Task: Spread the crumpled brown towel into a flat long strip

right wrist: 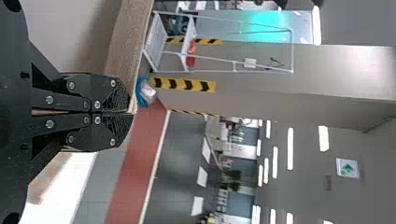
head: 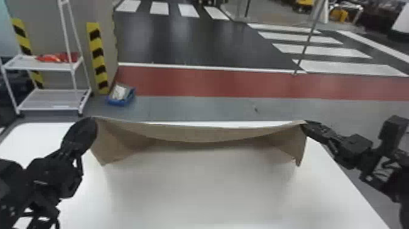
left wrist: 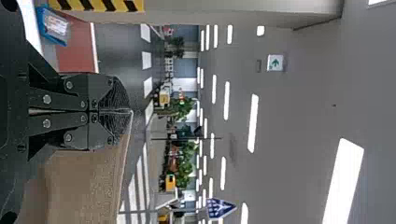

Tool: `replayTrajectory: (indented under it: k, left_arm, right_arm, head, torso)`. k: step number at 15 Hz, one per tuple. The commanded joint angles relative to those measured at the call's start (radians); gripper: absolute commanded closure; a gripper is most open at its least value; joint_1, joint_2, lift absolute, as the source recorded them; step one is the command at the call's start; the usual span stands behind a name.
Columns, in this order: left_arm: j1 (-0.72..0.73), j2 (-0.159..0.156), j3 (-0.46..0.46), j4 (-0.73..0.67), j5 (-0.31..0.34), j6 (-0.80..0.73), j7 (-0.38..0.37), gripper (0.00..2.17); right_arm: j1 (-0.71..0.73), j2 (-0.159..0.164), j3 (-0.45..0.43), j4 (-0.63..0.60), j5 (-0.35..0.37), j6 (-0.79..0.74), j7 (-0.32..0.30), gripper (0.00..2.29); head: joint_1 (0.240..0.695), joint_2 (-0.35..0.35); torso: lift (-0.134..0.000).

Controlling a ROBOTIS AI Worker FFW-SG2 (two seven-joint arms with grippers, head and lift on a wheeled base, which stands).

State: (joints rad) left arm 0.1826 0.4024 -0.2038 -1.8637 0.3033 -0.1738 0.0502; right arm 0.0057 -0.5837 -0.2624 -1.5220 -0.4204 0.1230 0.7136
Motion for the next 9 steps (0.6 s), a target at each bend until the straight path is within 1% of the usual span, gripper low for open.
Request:
replayTrajectory:
  k: [1,3,4,5,7,8,9]
  left_arm:
    - [0.117,-0.016,0.012,-0.086,-0.058,0.001,0.003,1.42]
    - [0.184,-0.03,0.035,-0.137,-0.084,0.007,0.014,1.42]
    - [0.218,-0.031,0.049,-0.164,-0.096,0.023,0.022,1.42]
    - [0.252,-0.033,0.06,-0.187,-0.112,0.026,0.028,1.42]
    - [0.307,-0.033,0.07,-0.218,-0.151,0.023,0.049,1.42]
    - [0.327,-0.033,0.073,-0.226,-0.162,0.023,0.053,1.42]
    - [0.339,-0.031,0.073,-0.229,-0.162,0.023,0.053,1.42]
  right_arm:
    - [0.082,0.004,-0.077,-0.052,0.008,0.076,0.063,1.65]
    - [0.112,0.002,-0.132,-0.072,0.02,0.155,0.135,1.65]
    - [0.115,0.004,-0.153,-0.072,0.048,0.214,0.201,1.65]
    - [0.123,0.001,-0.161,-0.072,0.081,0.251,0.268,1.64]
    - [0.134,0.002,-0.152,-0.072,0.143,0.3,0.357,1.64]
    - [0.142,0.002,-0.15,-0.069,0.157,0.318,0.388,1.64]
    - [0.143,0.002,-0.147,-0.063,0.158,0.324,0.392,1.64]
  head:
    - [0.624,-0.213]
    - [0.664,-0.234]
    - [0.691,-0.254]
    - [0.695,-0.261]
    - [0.695,-0.267]
    - [0.695,-0.268]
    - [0.695,-0.268]
  torso:
    - [-0.124]
    - [-0.124]
    - [-0.124]
    - [-0.124]
    - [-0.124]
    - [-0.124]
    - [-0.124]
